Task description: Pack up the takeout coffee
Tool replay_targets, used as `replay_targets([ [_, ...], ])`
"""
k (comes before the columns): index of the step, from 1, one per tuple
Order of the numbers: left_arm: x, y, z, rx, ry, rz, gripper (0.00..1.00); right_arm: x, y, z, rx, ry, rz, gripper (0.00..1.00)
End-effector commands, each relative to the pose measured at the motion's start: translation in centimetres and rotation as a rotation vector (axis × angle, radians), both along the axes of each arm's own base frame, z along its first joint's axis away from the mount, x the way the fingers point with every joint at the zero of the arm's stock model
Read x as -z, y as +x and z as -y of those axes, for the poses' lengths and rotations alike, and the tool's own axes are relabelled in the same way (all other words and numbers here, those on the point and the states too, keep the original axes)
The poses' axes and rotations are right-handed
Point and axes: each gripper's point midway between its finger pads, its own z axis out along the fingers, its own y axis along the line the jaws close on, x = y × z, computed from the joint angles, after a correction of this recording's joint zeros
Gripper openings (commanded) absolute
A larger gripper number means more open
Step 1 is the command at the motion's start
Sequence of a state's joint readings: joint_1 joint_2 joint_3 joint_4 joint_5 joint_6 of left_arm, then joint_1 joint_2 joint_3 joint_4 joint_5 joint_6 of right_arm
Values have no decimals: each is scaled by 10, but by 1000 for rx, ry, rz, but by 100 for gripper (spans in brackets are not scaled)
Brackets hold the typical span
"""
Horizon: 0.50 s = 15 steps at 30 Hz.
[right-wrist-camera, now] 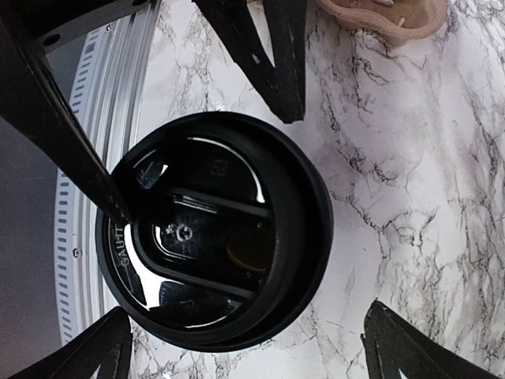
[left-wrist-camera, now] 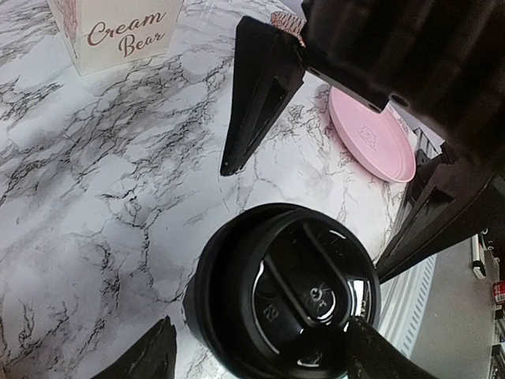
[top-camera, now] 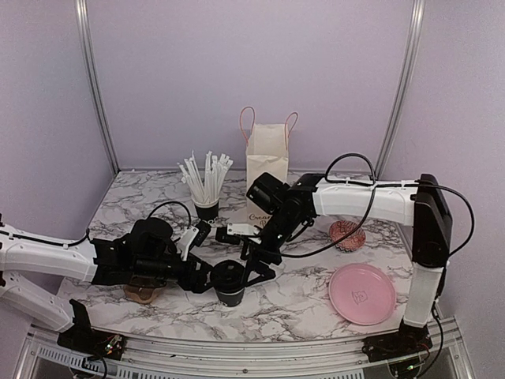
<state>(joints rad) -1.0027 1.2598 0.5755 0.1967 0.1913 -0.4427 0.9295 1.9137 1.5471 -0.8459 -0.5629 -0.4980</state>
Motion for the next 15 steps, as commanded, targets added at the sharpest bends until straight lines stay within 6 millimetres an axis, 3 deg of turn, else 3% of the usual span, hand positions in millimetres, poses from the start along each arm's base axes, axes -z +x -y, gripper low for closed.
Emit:
replay_targets([
  [1, 28, -7, -6, 15, 67, -27, 72, 11, 11, -5, 28, -37, 50, 99],
  [9, 60, 0, -24, -73, 168, -57, 67, 41, 23, 4, 80, -120, 91, 99],
  [15, 84, -2, -33, -119, 233, -116, 63, 28, 12, 2, 49, -80, 45, 99],
])
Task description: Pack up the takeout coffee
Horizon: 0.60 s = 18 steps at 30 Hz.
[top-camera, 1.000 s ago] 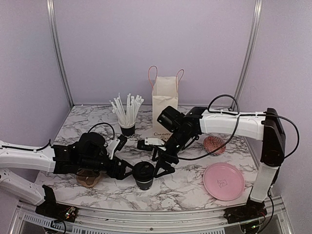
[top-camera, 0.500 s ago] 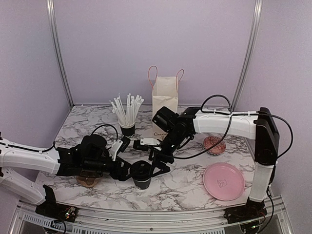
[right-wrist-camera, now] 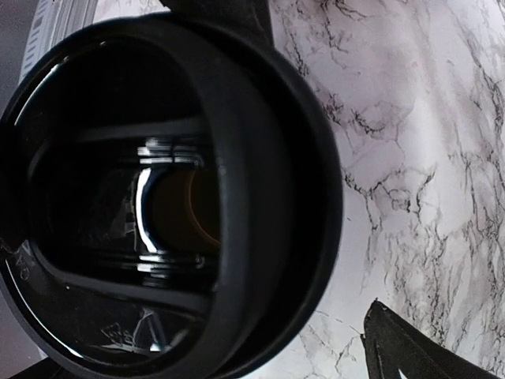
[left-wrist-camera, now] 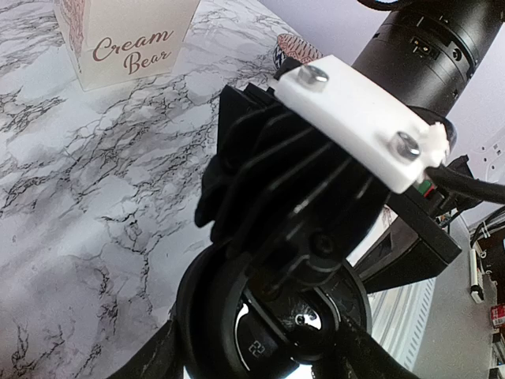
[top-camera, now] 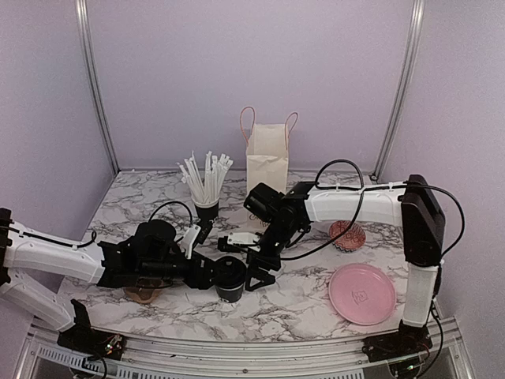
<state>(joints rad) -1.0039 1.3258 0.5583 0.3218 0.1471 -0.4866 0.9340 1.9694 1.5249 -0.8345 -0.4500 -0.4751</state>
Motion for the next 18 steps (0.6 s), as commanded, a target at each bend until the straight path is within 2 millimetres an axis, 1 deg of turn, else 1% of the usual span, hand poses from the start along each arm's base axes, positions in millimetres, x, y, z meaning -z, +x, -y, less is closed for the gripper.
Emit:
replay_targets([
  [1, 81, -15, -42, -63, 268, -144, 63, -16, -3, -7, -5, 54, -5, 99],
  [4, 81, -17, -41, -69, 251, -160, 62, -37, -6, -7, 20, 116, -58, 99],
  [7, 80, -17, -42, -78, 242, -160, 62, -48, -5, -8, 56, 166, -152, 99],
  [9, 79, -17, -42, -82, 237, -162, 62, -48, -8, -8, 64, 182, -244, 99],
  [11, 80, -17, -42, -85, 236, -166, 62, -45, -11, -10, 67, 190, -300, 99],
  [18, 84, -17, -42, -95, 240, -180, 61, -34, -11, -15, 77, 174, -313, 99],
])
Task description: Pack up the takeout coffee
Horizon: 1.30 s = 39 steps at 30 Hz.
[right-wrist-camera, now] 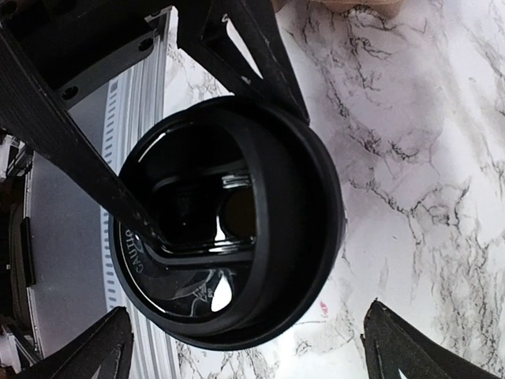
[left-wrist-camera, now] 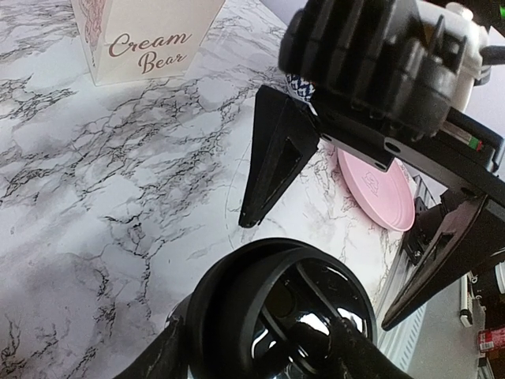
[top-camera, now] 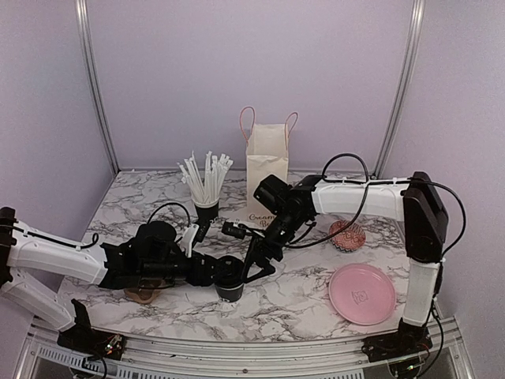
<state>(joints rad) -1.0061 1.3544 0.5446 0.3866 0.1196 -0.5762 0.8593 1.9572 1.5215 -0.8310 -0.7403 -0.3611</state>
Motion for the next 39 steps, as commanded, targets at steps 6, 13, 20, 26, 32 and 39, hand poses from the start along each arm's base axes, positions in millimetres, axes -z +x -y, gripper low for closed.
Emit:
replay_targets([
  [6, 85, -24, -43, -21, 280, -156, 61, 11, 2, -10, 36, -18, -38, 99],
  [13, 86, -25, -42, -23, 276, -169, 61, 31, 17, -6, 122, -89, -34, 99],
  [20, 84, -27, -41, -35, 263, -182, 60, 29, 21, -10, 141, -64, -98, 99],
  [26, 87, -27, -40, -40, 267, -194, 60, 94, 49, 25, 265, -322, 59, 93],
  [32, 86, -27, -40, -51, 260, -205, 61, 113, 59, 37, 291, -343, 0, 87],
  [39, 50, -14, -28, -52, 198, -115, 69, -8, 33, -3, 25, 36, -37, 93],
])
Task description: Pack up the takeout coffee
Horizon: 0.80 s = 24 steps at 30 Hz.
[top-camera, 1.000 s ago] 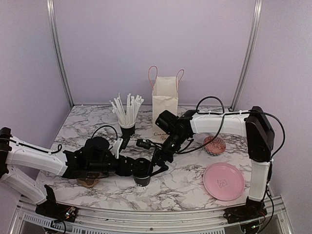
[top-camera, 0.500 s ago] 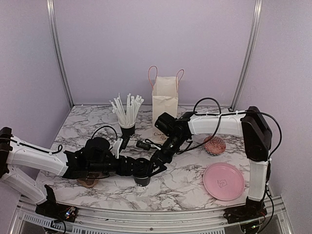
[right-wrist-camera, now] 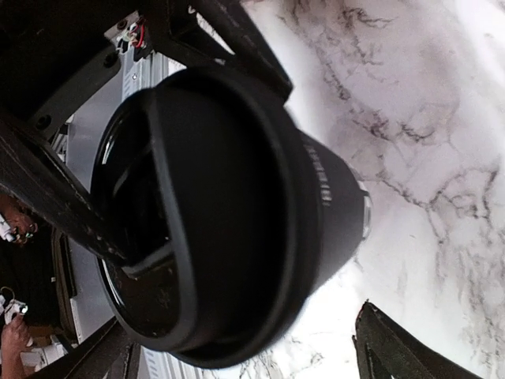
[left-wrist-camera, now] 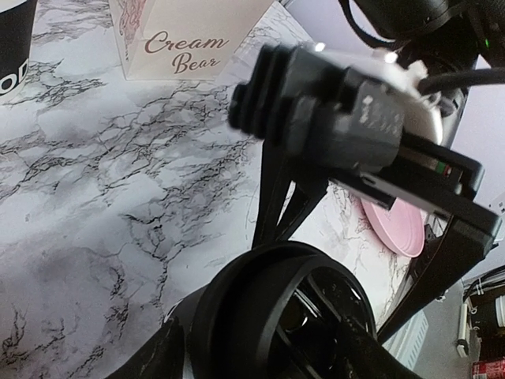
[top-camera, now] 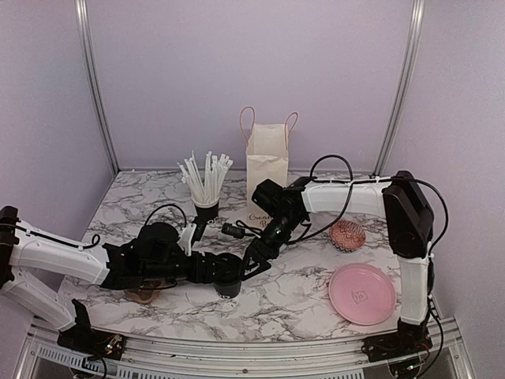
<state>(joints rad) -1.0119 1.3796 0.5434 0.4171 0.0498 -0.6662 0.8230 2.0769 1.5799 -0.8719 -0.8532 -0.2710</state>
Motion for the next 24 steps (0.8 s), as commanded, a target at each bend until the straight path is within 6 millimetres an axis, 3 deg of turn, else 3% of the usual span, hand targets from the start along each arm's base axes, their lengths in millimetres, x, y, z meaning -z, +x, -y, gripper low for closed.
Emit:
replay_targets([
  [1, 38, -20, -25, 45, 209, -61, 72, -33, 28, 4, -42, 74, 193, 94],
  [4, 14, -11, -21, 37, 202, 1, 78, -31, 29, 17, -41, 28, 262, 99],
  [6, 3, -5, -21, 30, 223, 37, 98, -29, 29, 26, -46, 0, 303, 99],
  [13, -42, 14, -31, -15, 285, 185, 99, -62, 36, 31, -118, 47, 527, 99],
  [18, -74, 36, -57, -160, 338, 305, 99, -81, 30, 14, -213, 90, 713, 99],
  [24, -93, 55, -96, -358, 346, 319, 99, -78, 20, -25, -285, 98, 788, 99],
])
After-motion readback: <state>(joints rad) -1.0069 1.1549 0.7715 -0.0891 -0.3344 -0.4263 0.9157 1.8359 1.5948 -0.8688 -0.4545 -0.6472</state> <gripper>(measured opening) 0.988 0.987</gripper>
